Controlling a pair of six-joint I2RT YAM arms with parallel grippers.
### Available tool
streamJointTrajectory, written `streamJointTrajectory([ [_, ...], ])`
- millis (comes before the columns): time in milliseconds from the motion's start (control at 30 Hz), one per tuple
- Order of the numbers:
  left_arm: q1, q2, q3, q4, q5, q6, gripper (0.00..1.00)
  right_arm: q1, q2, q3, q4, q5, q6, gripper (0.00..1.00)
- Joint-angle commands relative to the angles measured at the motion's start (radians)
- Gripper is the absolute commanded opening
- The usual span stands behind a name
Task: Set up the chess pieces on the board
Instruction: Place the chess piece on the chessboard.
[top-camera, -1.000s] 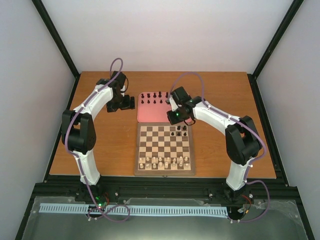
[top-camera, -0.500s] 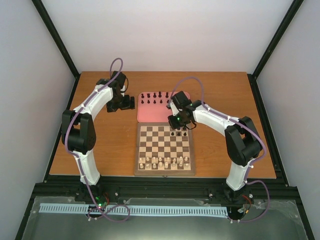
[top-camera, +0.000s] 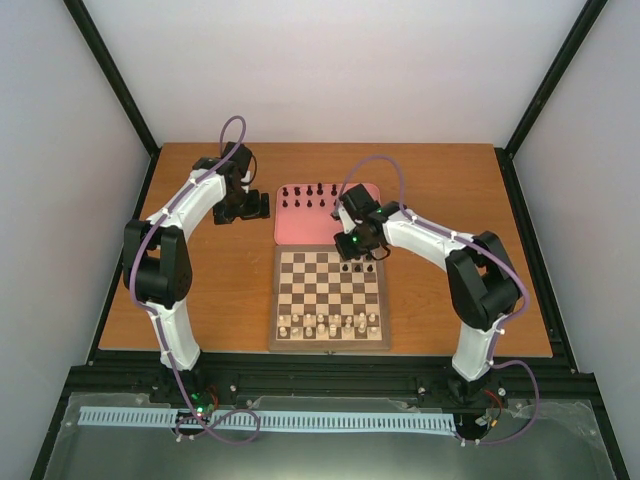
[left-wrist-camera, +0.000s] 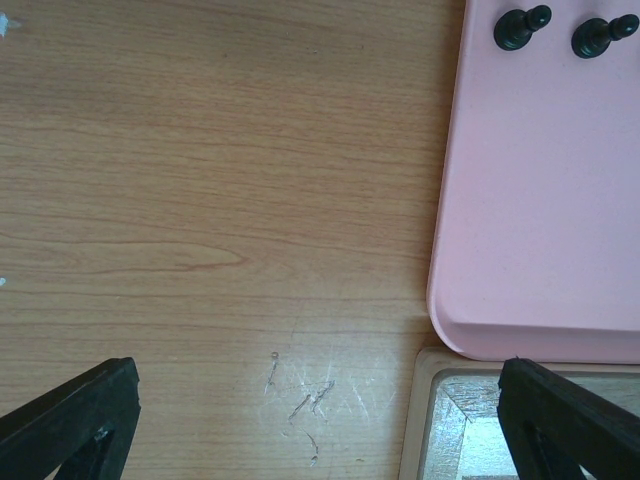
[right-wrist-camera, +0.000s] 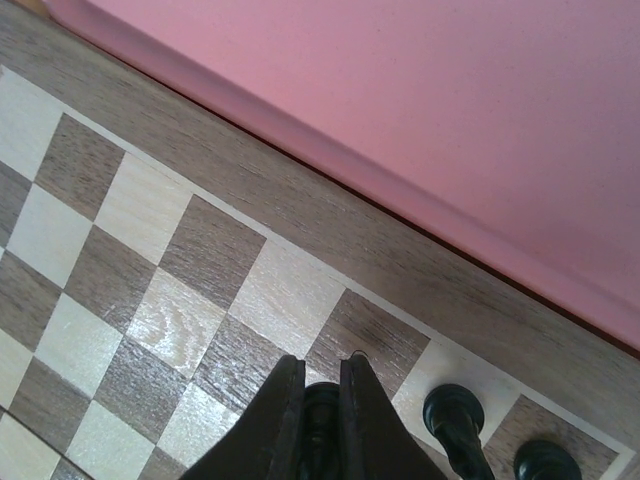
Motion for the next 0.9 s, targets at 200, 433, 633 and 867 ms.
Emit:
streamJointTrajectory([
  [200,-0.001,-0.034,-0.002,0.006,-0.008,0.015,1.00,0.006,0.046,0.013,0.037,0.029,0.015,0.06],
  [433,0.000,-0.040,-0.009,0.006,-0.009,0.015,1.00,0.006,0.065,0.025,0.035,0.039,0.014,0.06],
  [633,-0.001,-0.043,-0.011,0.005,-0.012,0.017,1.00,0.006,0.078,0.033,0.035,0.049,0.012,0.08],
  [867,0.000,-0.043,-0.018,0.005,-0.011,0.018,1.00,0.006,0.085,0.039,0.032,0.056,0.012,0.11],
])
